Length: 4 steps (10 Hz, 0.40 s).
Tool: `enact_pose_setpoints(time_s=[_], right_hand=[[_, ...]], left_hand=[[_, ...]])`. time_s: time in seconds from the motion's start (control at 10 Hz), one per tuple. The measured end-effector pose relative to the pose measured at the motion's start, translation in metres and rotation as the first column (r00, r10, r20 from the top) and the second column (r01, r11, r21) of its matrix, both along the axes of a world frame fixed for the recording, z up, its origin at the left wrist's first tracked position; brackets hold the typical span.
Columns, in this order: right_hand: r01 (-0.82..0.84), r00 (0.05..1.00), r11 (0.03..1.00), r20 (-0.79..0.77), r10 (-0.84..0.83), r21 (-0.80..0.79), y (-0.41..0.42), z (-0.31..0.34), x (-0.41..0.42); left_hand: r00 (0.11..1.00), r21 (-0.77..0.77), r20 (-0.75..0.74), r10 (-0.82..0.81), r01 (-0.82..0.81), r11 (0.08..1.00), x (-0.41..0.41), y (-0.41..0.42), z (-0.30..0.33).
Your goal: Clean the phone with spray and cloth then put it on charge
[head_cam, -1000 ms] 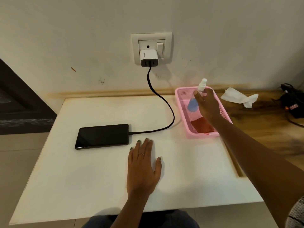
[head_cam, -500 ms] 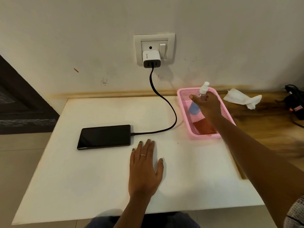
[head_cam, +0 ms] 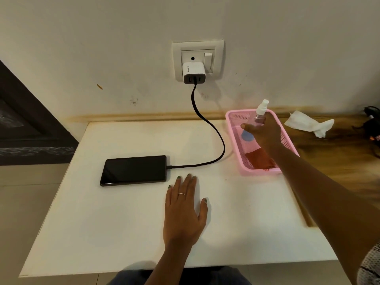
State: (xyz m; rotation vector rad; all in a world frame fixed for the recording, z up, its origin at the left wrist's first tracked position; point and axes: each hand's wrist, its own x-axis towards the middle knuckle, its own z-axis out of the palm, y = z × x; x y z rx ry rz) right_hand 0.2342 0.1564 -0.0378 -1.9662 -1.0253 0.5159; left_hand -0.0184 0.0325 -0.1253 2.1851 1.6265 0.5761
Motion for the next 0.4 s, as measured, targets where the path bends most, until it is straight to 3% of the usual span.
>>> enact_pose_setpoints(time_s=[0.2,0.3,0.4], right_hand=[[0.04,0.998,0.999,-0.042,-0.04,0.008,-0.019,-0.003,0.003],[0.099,0.995,0.995,0.013,-0.1,0.014,-0.036,0.002,-0.005],[0.192,0.944,0.95,0.22,-0.247,0.246,-0.055,0.007,-0.025]], left_hand=[[1.0,-0.01,-0.011,-0.008,0.008,1.0,0.0,0.001,0.0],[1.0,-0.001,0.0,-0.015,0.015,1.0,-0.001,-0.003,0.002],[1.0,0.013,0.007,-0.012,0.012,1.0,0.001,0.0,0.003]])
